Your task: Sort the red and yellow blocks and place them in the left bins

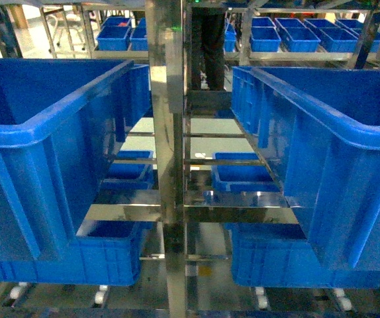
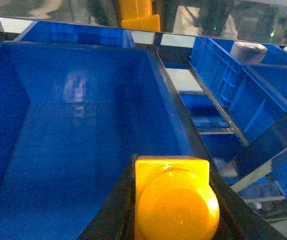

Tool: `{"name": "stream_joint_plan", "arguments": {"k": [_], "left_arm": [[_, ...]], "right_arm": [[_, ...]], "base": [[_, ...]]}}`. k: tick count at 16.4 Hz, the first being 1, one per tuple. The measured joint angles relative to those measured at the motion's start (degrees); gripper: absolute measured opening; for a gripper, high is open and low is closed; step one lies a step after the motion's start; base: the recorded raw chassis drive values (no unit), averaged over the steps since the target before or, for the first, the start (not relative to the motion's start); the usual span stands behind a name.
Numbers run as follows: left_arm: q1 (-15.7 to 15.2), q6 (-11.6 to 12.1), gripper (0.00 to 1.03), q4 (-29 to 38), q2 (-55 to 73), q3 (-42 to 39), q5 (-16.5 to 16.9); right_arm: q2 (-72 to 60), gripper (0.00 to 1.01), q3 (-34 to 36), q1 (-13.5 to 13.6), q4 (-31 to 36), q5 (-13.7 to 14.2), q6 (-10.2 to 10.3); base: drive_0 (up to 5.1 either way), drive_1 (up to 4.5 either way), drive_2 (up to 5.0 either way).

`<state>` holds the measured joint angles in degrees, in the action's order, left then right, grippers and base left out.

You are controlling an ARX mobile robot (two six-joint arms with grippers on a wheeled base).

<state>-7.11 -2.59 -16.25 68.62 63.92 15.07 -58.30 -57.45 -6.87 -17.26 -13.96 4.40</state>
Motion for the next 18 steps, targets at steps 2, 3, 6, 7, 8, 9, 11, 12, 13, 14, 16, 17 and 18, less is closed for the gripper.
{"name": "stream_joint_plan", "arguments": {"k": [2, 3, 6, 7, 8, 9, 11, 12, 13, 14, 16, 17, 18], "left_arm": [[0.0, 0.0, 0.26, 0.0, 0.0, 0.0, 0.0], [0.0, 0.0, 0.26, 0.0, 0.0, 0.0, 0.0], [0.0, 0.5, 0.26, 1.1, 0.0, -0.3, -0.3], [-0.2, 1.7, 0.26, -1.3, 0.6, -0.3, -0.4], [-0.8, 3.2, 0.26, -2.3, 3.3, 0.2, 0.0], [-1.8, 4.4, 0.26, -3.9, 7.3, 1.3, 1.0], [-4.2, 8.0, 0.26, -2.8, 13.7, 4.1, 0.7], [-4.9, 10.7, 0.26, -0.8, 16.4, 5.8, -0.6], [-5.0, 11.3, 0.26, -0.3, 17.2, 6.3, -1.0], [-5.0, 12.2, 0.26, 0.5, 18.0, 6.6, -1.4], [-4.9, 13.6, 0.26, 2.5, 19.4, 6.7, -2.3], [-4.6, 15.0, 0.26, 4.1, 21.1, 7.0, -3.3], [-4.3, 17.4, 0.26, 5.7, 24.0, 7.2, -4.7]], "right_arm": [[0.2, 0.98, 0.3, -0.5, -1.1, -1.0, -0.1], [1.0, 0.98, 0.3, -0.6, -1.1, -1.2, -0.2], [0.7, 0.98, 0.3, -0.7, -1.2, -1.3, -0.2], [0.7, 0.98, 0.3, -0.7, -1.1, -1.3, -0.2], [0.7, 0.98, 0.3, -0.7, -1.2, -1.3, -0.2], [0.7, 0.98, 0.3, -0.7, -1.2, -1.3, -0.2], [0.7, 0.98, 0.3, -0.7, -1.2, -1.3, -0.2], [0.7, 0.98, 0.3, -0.7, -1.2, -1.3, -0.3], [0.7, 0.98, 0.3, -0.7, -1.1, -1.3, -0.3], [0.7, 0.98, 0.3, -0.7, -1.1, -1.3, -0.3], [0.7, 0.98, 0.3, -0.7, -1.2, -1.3, -0.4], [0.7, 0.98, 0.3, -0.7, -1.2, -1.3, -0.4], [0.7, 0.98, 0.3, -0.7, -1.1, -1.3, -0.4]], "base": [[0.0, 0.00, 0.0], [0.0, 0.00, 0.0], [0.0, 0.00, 0.0], [0.0, 0.00, 0.0], [0.0, 0.00, 0.0], [0.0, 0.00, 0.0], [0.0, 0.00, 0.0], [0.0, 0.00, 0.0], [0.0, 0.00, 0.0], [0.0, 0.00, 0.0], [0.0, 0.00, 0.0], [0.0, 0.00, 0.0], [0.0, 0.00, 0.0]]}}
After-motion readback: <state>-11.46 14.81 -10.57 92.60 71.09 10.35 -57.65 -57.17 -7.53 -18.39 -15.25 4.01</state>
